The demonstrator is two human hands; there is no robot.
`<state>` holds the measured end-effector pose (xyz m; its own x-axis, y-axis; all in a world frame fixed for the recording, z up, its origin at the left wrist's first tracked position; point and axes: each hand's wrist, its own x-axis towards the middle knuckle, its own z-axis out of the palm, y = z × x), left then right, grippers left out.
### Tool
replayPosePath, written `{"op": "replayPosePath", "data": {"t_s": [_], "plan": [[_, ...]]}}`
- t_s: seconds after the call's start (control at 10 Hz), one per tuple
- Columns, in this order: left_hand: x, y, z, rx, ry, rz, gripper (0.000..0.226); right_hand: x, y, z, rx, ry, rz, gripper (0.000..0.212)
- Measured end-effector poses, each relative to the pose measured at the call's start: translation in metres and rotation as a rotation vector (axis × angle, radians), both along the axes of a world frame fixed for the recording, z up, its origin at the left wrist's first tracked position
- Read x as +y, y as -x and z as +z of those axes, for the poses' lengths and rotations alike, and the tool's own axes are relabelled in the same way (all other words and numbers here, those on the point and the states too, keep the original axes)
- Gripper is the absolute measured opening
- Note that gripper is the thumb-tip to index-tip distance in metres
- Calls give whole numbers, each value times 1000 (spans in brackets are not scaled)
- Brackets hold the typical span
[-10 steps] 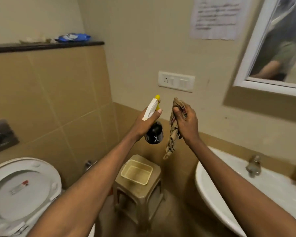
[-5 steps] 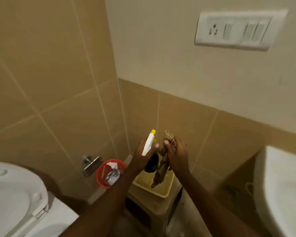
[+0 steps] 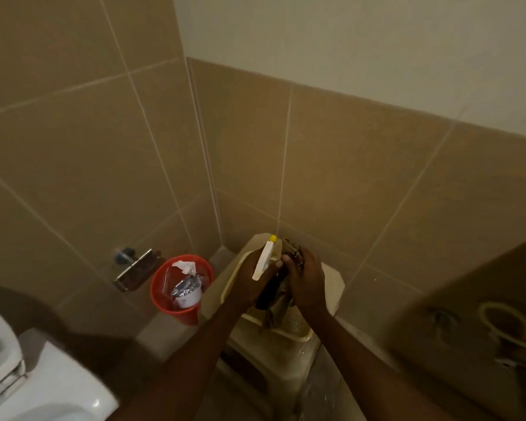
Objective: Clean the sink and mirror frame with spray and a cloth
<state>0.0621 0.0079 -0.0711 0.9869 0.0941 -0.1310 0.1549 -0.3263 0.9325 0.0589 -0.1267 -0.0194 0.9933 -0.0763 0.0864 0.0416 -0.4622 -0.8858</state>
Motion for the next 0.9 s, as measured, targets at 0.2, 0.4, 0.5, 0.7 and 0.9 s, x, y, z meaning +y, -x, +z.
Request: {"op": "replayPosePath", "data": {"t_s": [0.2, 0.4, 0.5, 0.7, 0.9], "plan": [[7, 0, -21, -34, -22, 13, 58, 1, -2, -33, 11, 53, -25, 24], [6, -1, -20, -88, -28, 6, 31, -1, -1, -59, 6, 18, -31, 18], [6, 0, -14, -152, 28, -30, 20, 0, 5, -69, 57, -4, -14, 18], [25, 6, -13, -125, -45, -227, 57, 3, 7, -79, 195, 115, 16, 44], [57, 24, 19, -155, -342, -409, 100, -4, 21, -21, 140, 177, -82, 53]]}}
